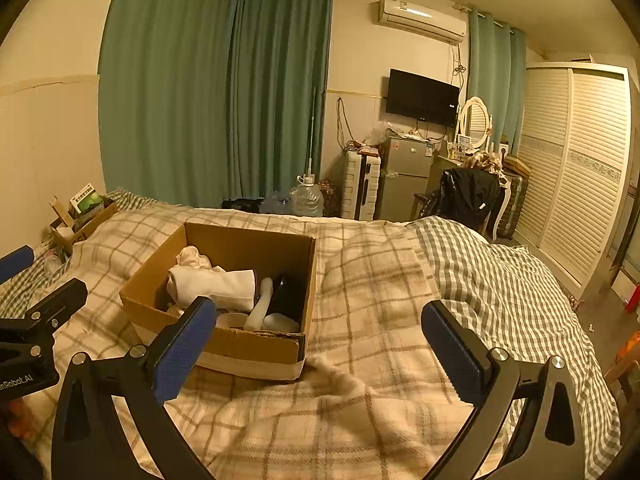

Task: Organize objects

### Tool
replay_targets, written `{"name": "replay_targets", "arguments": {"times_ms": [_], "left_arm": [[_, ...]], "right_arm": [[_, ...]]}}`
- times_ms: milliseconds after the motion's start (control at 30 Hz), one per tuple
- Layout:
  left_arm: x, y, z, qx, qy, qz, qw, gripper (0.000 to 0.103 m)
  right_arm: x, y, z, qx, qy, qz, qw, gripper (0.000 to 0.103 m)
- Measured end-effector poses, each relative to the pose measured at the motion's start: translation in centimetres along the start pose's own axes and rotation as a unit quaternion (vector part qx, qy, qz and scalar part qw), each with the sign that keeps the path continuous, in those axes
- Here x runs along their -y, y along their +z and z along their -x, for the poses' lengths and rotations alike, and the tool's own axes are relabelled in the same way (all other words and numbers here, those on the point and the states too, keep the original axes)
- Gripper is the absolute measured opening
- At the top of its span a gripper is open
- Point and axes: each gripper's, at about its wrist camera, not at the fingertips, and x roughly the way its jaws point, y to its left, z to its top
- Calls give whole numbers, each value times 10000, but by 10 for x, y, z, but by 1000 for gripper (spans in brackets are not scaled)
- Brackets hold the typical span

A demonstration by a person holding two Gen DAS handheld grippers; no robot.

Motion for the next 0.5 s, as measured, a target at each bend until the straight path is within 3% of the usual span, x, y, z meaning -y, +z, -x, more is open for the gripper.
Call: {"name": "replay_targets", "arguments": {"times_ms": [500], "left_arm": [[-2,-2,-2,-109,-19,86,9999,103]], "right_arm": [[-3,-2,-2,-31,9,32,10000,103]]}}
